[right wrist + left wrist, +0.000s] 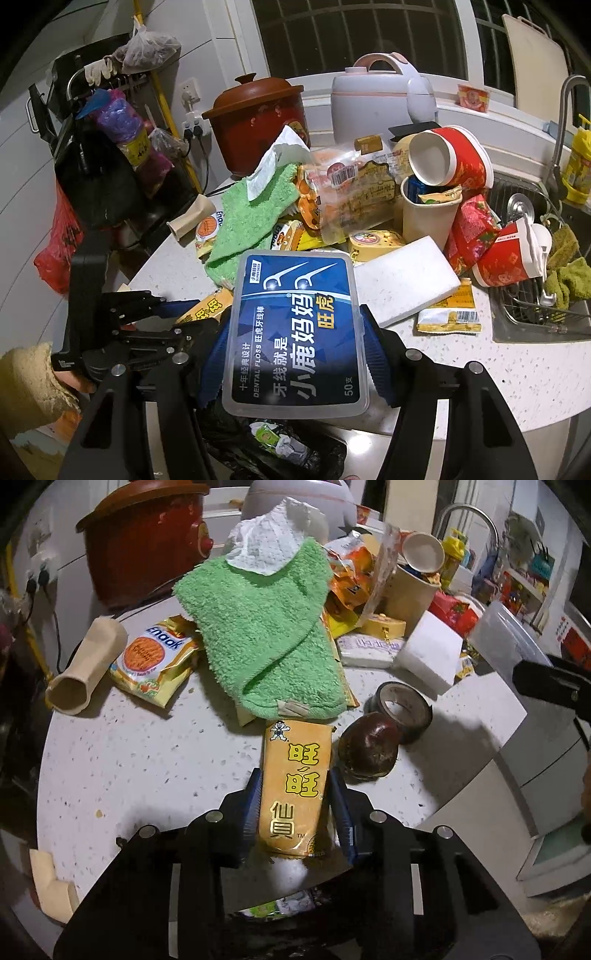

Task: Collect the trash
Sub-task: 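Lower both items and release them into the black trash bag, then grasp the tape roll with the right tool while the left tool grasps the brown ball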

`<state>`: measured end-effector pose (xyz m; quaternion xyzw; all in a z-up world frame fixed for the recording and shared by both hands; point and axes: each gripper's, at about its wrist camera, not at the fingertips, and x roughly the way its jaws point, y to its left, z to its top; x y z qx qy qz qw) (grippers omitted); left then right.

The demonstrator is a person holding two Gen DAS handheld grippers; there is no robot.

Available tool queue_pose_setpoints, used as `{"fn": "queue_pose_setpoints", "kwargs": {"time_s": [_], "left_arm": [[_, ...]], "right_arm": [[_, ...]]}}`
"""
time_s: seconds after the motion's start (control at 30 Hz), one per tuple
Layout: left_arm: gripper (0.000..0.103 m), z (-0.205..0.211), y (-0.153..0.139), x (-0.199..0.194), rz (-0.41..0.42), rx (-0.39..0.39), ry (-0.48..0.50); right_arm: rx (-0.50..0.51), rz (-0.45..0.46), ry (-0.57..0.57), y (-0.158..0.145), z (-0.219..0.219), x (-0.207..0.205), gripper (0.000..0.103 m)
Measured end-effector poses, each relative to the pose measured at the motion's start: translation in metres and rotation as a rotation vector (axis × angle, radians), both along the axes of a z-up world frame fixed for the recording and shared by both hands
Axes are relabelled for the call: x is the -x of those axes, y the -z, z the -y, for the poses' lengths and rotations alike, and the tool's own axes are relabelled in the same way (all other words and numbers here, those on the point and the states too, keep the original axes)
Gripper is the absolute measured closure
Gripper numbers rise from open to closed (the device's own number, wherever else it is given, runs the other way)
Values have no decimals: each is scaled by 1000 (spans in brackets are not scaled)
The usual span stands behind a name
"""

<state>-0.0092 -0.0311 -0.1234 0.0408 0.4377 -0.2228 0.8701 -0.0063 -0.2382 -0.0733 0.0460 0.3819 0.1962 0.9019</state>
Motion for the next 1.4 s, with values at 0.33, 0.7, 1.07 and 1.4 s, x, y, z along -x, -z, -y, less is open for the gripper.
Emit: {"fn": "queue_pose_setpoints", "kwargs": {"time_s": [0.33,0.7,1.07,1.4], "left_arm": [[68,-55,-46,36,-19,218,-48],[68,-79,64,130,-375,133,-72],[49,-76,232,116,-609,-64,-158],[29,-89,180,109,-490,-72,-161]], "right_arm": [[-10,-4,-66,-10,-10,14,40],[88,-335,-372,95,-78,82,40],[306,-617,-360,280,-127,84,35],[233,-465,-312,197,-105,69,24]]}}
